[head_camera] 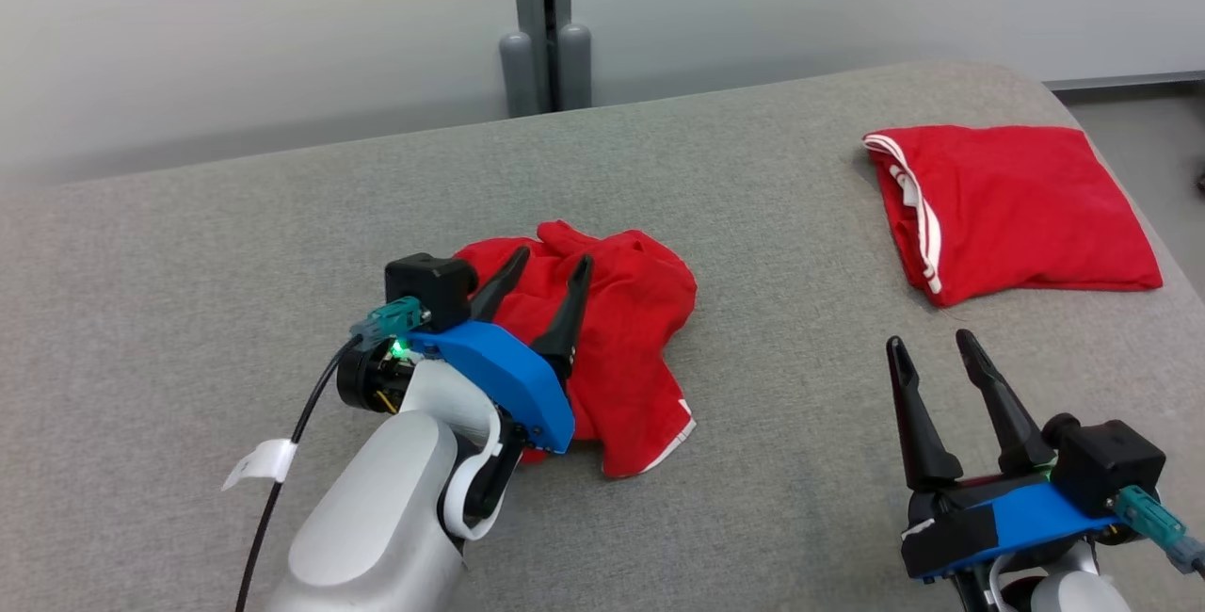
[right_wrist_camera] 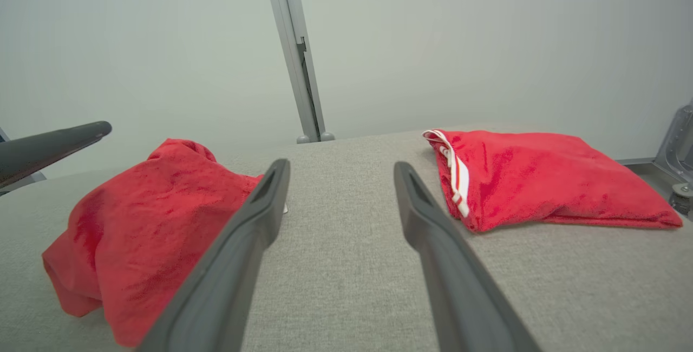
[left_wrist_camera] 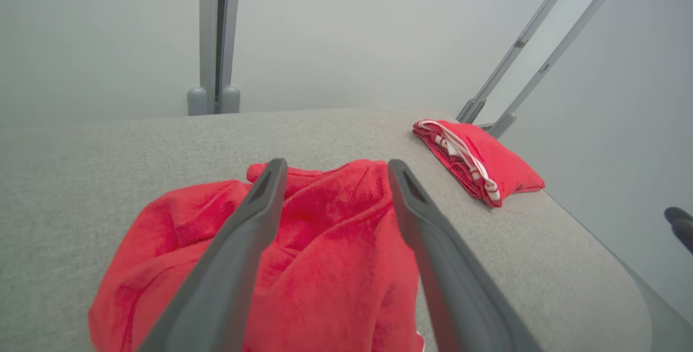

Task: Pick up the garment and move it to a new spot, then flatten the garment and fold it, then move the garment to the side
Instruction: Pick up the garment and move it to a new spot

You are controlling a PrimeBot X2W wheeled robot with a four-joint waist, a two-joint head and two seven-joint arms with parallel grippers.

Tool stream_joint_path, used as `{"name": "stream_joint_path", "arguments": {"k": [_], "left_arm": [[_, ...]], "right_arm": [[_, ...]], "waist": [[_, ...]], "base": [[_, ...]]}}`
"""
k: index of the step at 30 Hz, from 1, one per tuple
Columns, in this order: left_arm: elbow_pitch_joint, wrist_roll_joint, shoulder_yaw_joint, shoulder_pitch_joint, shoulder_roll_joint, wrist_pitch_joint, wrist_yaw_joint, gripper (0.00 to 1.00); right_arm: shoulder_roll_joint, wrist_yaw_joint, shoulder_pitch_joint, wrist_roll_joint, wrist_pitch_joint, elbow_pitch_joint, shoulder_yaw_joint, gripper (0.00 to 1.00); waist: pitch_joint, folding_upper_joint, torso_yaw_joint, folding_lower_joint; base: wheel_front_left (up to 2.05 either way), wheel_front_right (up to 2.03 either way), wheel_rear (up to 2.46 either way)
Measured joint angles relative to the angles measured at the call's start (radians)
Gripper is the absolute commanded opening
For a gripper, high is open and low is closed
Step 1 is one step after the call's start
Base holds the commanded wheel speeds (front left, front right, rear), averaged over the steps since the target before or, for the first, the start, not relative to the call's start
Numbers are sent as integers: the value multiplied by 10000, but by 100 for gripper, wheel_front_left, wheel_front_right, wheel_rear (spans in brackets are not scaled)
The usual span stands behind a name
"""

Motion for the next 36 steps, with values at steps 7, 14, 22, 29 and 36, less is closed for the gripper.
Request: {"name": "stream_joint_path", "arguments": {"k": [7,14,22,29,36], "left_arm": [[-1051,144,439,862,639,-1737,98,100],[-1914,431,991,2361,1452,-2746,464,100],[-2855,464,2535,3804,1494,-2949,642,100],[-2796,1722,3210,4750,1643,-2951,949,100],[-2545,1990,3310,4958,1630,-2949,949,100]], "right_arm": [[2,0,153,-121,15,-144,-316,100],[0,0,362,-134,115,-217,-539,100],[4,0,509,-73,157,-199,-589,100],[4,0,631,-36,194,-121,-568,100],[4,0,863,-23,303,84,-761,100]], "waist": [[-360,-1,746,-1],[-661,1,1418,-1],[-970,0,1924,-3],[-1142,1,2059,-2],[-1267,0,2093,-1]], "base": [[0,0,0],[0,0,0],[0,0,0],[0,0,0],[0,0,0]]}}
